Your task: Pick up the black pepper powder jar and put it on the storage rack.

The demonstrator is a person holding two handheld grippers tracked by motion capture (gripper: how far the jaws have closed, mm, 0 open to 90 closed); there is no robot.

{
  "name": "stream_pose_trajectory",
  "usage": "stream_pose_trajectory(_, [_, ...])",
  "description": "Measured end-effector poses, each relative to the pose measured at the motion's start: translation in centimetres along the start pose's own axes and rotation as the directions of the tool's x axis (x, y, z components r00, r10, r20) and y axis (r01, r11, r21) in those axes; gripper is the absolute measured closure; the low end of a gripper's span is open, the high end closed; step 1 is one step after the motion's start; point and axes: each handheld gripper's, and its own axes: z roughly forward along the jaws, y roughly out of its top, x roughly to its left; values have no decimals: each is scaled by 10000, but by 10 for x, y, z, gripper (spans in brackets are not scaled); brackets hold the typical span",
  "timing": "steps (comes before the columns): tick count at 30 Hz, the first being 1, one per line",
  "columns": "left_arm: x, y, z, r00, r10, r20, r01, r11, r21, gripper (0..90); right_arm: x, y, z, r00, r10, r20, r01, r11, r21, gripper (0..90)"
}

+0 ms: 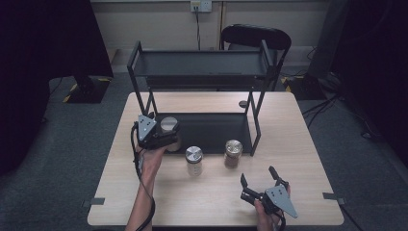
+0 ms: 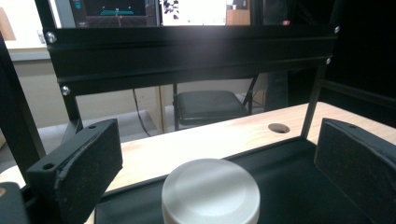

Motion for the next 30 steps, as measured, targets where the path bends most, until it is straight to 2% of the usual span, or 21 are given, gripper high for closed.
stream_pose_trajectory(16, [-2, 2, -16, 9998, -199, -96, 197, 9995, -241, 0, 0, 0, 0, 10000, 1, 7, -1, 10000, -5, 1])
stream_pose_trajectory(30, [-7, 10, -30, 9999, 109, 88, -103, 9979, -636, 0, 0, 0, 0, 10000, -1, 6, 1, 10000, 2, 1])
